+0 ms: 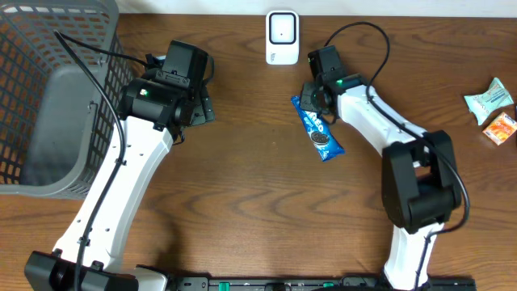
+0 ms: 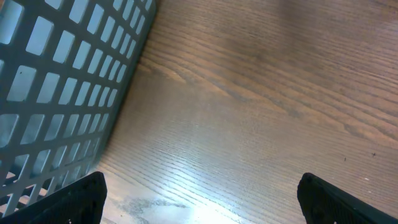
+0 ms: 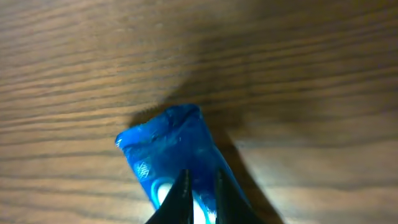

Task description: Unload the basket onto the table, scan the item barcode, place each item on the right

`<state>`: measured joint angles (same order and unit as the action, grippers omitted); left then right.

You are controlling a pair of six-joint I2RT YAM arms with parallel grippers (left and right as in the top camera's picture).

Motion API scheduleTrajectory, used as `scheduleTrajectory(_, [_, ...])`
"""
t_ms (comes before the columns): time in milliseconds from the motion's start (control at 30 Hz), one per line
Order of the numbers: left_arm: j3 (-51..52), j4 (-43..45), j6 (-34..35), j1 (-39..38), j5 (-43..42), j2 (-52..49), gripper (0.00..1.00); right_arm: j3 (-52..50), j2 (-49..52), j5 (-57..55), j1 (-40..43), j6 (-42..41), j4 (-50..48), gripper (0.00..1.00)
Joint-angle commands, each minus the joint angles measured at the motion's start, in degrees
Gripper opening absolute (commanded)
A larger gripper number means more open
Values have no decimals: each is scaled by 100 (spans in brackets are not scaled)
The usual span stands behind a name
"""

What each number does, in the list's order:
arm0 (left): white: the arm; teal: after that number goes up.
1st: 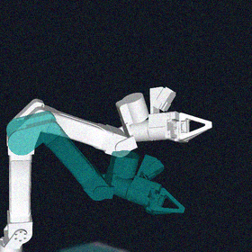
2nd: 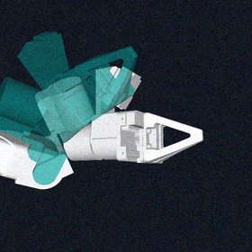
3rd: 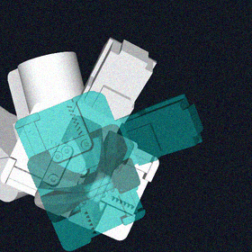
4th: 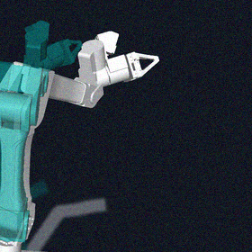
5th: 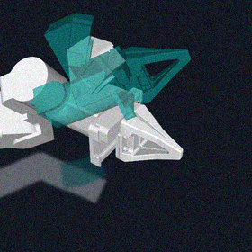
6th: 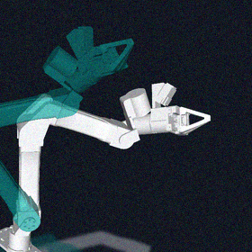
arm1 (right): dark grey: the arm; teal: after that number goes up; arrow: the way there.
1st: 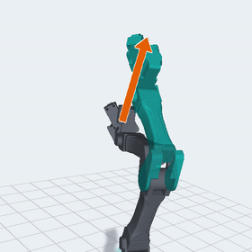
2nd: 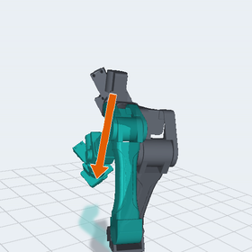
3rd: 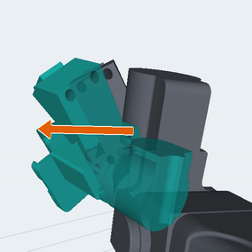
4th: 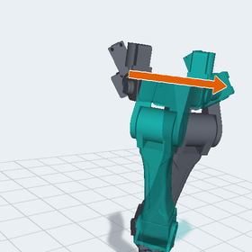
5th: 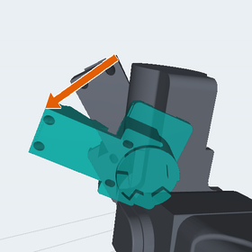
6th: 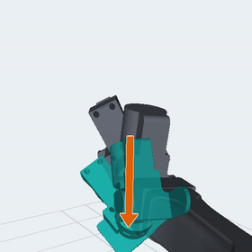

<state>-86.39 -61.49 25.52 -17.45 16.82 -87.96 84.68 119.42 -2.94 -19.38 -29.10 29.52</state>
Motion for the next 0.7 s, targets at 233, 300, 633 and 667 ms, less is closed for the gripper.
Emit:
scheduleTrajectory(233, [-9,-15,50,13,37,-11,98,238,256,92,98,374,-203,20])
scheduleTrajectory(300, [-9,-15,50,13,37,-11,98,509,157,85,133,494,144,36])
scheduleTrajectory(633, [-9,-15,52,13,37,-11,98,1528,-216,529,70,2874,2041,78])
scheduleTrajectory(667, [-9,-17,50,13,37,-13,98,1453,-210,522,17,3193,2179,83])
